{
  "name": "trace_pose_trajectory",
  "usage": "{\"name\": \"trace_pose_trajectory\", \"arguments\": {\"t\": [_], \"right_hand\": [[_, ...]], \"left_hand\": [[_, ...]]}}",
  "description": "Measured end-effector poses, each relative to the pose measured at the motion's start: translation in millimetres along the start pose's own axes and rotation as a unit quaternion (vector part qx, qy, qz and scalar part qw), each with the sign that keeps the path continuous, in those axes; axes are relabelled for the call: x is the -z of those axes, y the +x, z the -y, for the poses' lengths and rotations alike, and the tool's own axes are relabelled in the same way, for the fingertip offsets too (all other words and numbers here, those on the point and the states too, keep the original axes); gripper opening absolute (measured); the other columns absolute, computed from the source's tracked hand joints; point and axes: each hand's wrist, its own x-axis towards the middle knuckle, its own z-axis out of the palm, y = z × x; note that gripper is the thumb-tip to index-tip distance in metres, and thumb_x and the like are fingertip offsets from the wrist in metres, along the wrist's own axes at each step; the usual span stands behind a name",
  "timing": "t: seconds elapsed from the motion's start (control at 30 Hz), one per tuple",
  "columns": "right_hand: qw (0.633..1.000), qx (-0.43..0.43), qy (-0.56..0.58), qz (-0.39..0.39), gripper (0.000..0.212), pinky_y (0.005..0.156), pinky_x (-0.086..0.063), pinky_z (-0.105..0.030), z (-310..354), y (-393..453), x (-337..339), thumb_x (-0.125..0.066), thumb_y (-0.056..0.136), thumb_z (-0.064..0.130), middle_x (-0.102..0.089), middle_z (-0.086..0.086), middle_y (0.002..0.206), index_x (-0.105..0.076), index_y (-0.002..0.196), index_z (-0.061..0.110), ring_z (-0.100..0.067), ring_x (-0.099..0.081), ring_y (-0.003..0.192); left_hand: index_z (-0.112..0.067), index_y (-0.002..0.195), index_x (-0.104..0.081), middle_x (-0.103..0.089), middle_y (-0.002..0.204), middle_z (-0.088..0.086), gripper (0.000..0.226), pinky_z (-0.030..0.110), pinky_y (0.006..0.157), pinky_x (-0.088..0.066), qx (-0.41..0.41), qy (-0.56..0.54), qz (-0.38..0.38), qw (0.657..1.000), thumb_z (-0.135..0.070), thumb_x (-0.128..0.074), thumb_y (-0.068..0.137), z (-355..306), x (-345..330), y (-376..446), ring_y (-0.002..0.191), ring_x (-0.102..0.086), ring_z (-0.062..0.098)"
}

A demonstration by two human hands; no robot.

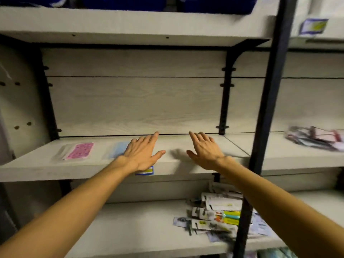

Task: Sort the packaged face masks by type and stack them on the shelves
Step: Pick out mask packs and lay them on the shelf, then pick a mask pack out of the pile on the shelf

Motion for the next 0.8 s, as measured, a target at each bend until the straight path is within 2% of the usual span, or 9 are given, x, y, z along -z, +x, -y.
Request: {"name": "trace_pose_trajectory", "arguments": {"t": [0.1, 0.17, 0.23, 0.27, 0.33, 0.47, 0.63, 0.8], "right_hand": [[0.999, 0.016, -0.02, -0.031, 0.077, 0.111, -0.038, -0.044, -56.7, -55.2, 25.4, -0.047, 0.101, 0.042, -0.034, -0.012, 0.159, -0.008, 0.161, 0.014, -0.032, -0.039, 0.141], [0.997, 0.021, -0.048, -0.048, 0.07, 0.09, -0.052, -0.04, -96.8, -92.7, 40.7, -0.049, 0.101, 0.036, -0.045, -0.009, 0.15, -0.015, 0.159, 0.017, -0.03, -0.055, 0.125], [0.995, 0.006, -0.069, -0.067, 0.061, 0.071, -0.055, -0.036, -138.0, -129.2, 56.2, -0.048, 0.1, 0.031, -0.055, -0.006, 0.138, -0.023, 0.155, 0.02, -0.027, -0.063, 0.11], [0.995, -0.007, -0.066, -0.072, 0.058, 0.069, -0.055, -0.035, -157.3, -146.7, 63.7, -0.048, 0.101, 0.029, -0.057, -0.006, 0.135, -0.026, 0.154, 0.02, -0.026, -0.064, 0.106], [0.996, -0.032, -0.056, -0.065, 0.057, 0.077, -0.057, -0.036, -193.3, -180.4, 75.7, -0.048, 0.102, 0.026, -0.056, -0.008, 0.139, -0.028, 0.155, 0.017, -0.026, -0.063, 0.11], [0.994, -0.078, -0.063, -0.041, 0.071, 0.097, -0.052, -0.037, -254.3, -238.2, 96.9, -0.056, 0.098, 0.025, -0.036, -0.013, 0.155, -0.019, 0.158, 0.01, -0.03, -0.05, 0.129], [0.986, -0.128, -0.095, -0.048, 0.071, 0.103, -0.048, -0.037, -314.2, -284.6, 109.7, -0.057, 0.094, 0.025, -0.038, -0.01, 0.153, -0.023, 0.155, 0.012, -0.027, -0.045, 0.133], [0.977, -0.168, -0.122, -0.051, 0.067, 0.105, -0.045, -0.036, -372.8, -300.7, 102.6, -0.057, 0.095, 0.03, -0.045, -0.009, 0.147, -0.028, 0.153, 0.013, -0.027, -0.045, 0.131]], "left_hand": [[-0.016, 0.162, -0.006, -0.03, 0.163, 0.008, 0.078, 0.043, 0.116, -0.03, -0.049, -0.008, -0.013, 0.999, -0.061, -0.028, 0.103, -77.9, 13.3, 4.5, 0.144, -0.036, 0.029], [-0.019, 0.162, -0.011, -0.033, 0.162, 0.007, 0.075, 0.043, 0.116, -0.03, -0.095, -0.012, -0.028, 0.995, -0.061, -0.028, 0.103, -130.6, 16.0, 5.6, 0.144, -0.037, 0.028], [-0.021, 0.161, -0.017, -0.039, 0.158, 0.006, 0.07, 0.042, 0.115, -0.033, -0.137, -0.019, -0.052, 0.989, -0.059, -0.03, 0.103, -179.8, 20.1, 8.1, 0.141, -0.042, 0.026], [-0.022, 0.16, -0.02, -0.043, 0.156, 0.006, 0.068, 0.042, 0.112, -0.036, -0.152, -0.029, -0.061, 0.986, -0.058, -0.031, 0.103, -202.6, 23.5, 9.7, 0.138, -0.046, 0.025], [-0.022, 0.155, -0.029, -0.052, 0.148, 0.006, 0.063, 0.043, 0.106, -0.042, -0.187, -0.043, -0.071, 0.979, -0.056, -0.035, 0.103, -246.4, 31.4, 12.4, 0.13, -0.053, 0.026], [-0.022, 0.143, -0.044, -0.066, 0.129, 0.003, 0.052, 0.043, 0.09, -0.052, -0.261, -0.031, -0.08, 0.961, -0.053, -0.04, 0.102, -326.6, 51.0, 22.5, 0.11, -0.064, 0.027], [-0.019, 0.136, -0.053, -0.069, 0.123, 0.003, 0.047, 0.042, 0.089, -0.052, -0.301, -0.001, -0.087, 0.95, -0.048, -0.044, 0.1, -403.1, 69.8, 54.7, 0.108, -0.065, 0.028], [-0.02, 0.126, -0.059, -0.068, 0.12, 0.002, 0.044, 0.039, 0.083, -0.051, -0.308, 0.018, -0.082, 0.948, -0.05, -0.045, 0.097, -456.5, 63.7, 94.2, 0.105, -0.064, 0.027]]}}
